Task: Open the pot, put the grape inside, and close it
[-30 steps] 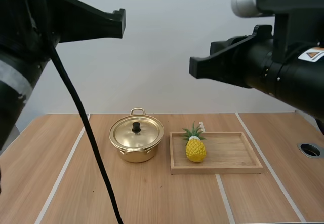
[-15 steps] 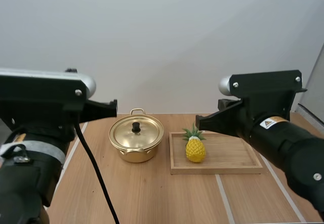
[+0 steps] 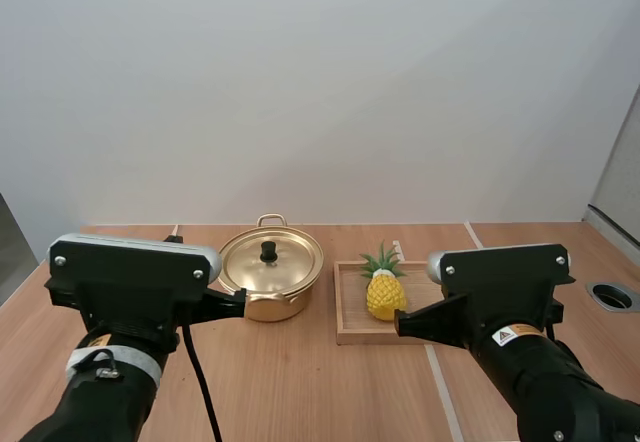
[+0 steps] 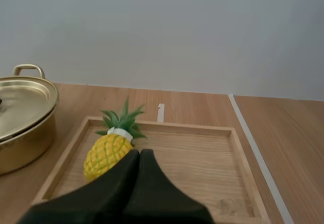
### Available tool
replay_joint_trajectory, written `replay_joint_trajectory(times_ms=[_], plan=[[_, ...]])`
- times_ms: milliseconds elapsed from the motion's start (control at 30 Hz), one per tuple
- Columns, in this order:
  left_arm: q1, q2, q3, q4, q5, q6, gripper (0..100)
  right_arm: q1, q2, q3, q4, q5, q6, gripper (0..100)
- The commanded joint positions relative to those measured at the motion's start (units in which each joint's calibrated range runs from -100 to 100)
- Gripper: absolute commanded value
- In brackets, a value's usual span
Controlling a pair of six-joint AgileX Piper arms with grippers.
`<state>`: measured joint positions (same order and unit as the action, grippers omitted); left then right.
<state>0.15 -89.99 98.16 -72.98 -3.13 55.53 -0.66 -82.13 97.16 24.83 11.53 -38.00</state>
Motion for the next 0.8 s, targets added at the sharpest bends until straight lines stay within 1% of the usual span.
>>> replay_joint_trajectory(times_ms=[0, 133, 300, 767], plan=[[-0.15, -0.1, 1.8, -0.5, -3.9, -5.3, 0, 0.1, -0.4, 2.7, -1.7, -1.0, 0.0, 0], [-0.15, -0.1, 1.8, -0.5, -6.1, -6.6, 2, 0.1, -0.4, 2.8, -2.0, -1.0, 0.0, 0], [-0.15, -0.1, 1.8, -0.5, -4.4, -6.6, 2, 0.1, -0.4, 2.8, -2.0, -1.0, 0.0, 0], [-0.15, -0.1, 1.8, -0.5, -4.4, -6.6, 2, 0.1, -0.4, 2.8, -2.0, -1.0, 0.0, 0]])
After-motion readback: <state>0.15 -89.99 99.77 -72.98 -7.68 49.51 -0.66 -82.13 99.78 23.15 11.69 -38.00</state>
